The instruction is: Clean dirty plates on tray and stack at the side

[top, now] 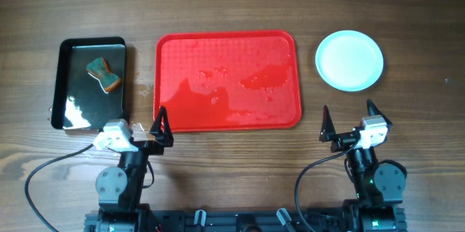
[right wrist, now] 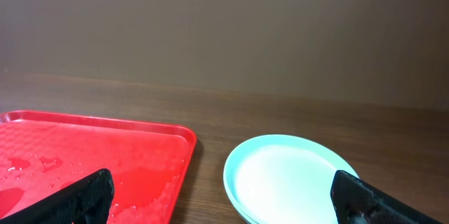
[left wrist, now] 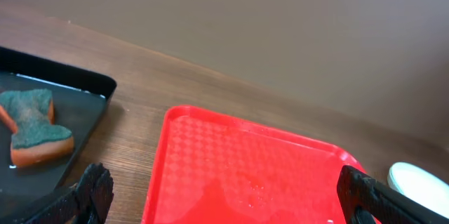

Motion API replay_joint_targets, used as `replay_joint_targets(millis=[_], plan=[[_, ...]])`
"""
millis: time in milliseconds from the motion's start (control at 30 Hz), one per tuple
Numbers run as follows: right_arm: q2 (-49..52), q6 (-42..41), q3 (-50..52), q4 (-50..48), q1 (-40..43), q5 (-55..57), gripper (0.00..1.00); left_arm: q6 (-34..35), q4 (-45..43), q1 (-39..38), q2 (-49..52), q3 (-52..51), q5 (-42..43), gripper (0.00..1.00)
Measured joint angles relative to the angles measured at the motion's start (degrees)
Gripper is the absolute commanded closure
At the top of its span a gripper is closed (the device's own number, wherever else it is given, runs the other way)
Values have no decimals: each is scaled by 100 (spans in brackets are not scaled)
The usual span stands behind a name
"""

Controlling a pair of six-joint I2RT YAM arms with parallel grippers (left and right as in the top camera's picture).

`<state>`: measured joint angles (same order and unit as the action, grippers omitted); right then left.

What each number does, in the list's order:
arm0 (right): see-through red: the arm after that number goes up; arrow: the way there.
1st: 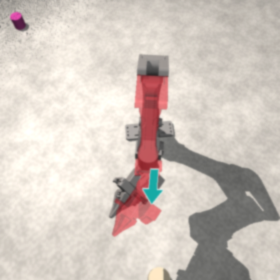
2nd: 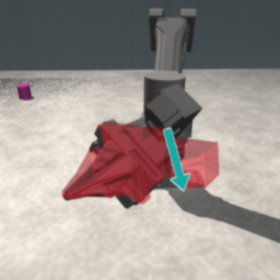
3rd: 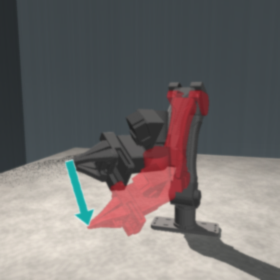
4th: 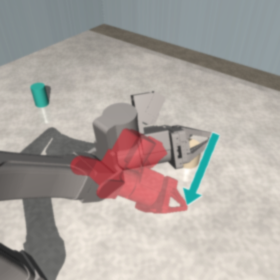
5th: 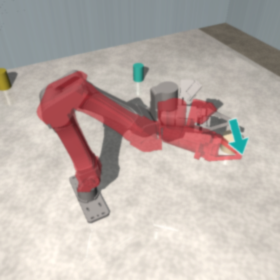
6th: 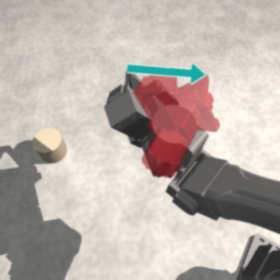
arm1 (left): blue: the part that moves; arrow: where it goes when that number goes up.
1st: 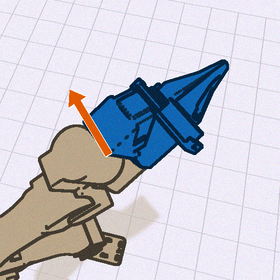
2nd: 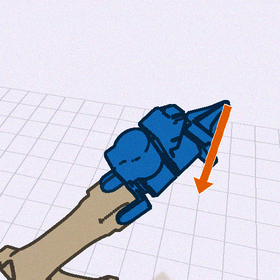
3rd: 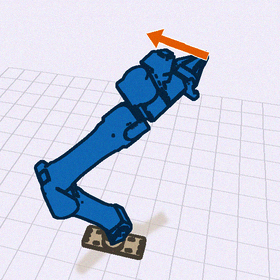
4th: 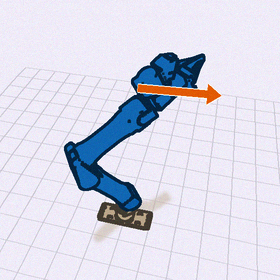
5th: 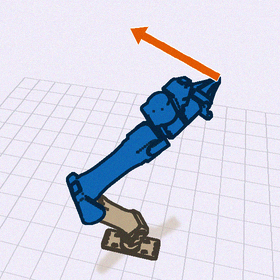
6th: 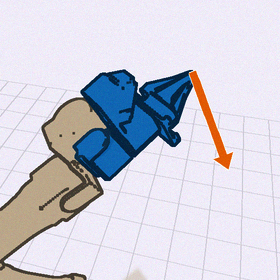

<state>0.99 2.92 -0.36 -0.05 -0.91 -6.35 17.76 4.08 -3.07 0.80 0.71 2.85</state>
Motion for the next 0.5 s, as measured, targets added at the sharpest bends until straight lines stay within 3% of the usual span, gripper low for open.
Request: replay_joint_targets(millis=[500], plan=[[0,0,0,0,0,0,0,-529,2,-256,0,0,-2,0]])
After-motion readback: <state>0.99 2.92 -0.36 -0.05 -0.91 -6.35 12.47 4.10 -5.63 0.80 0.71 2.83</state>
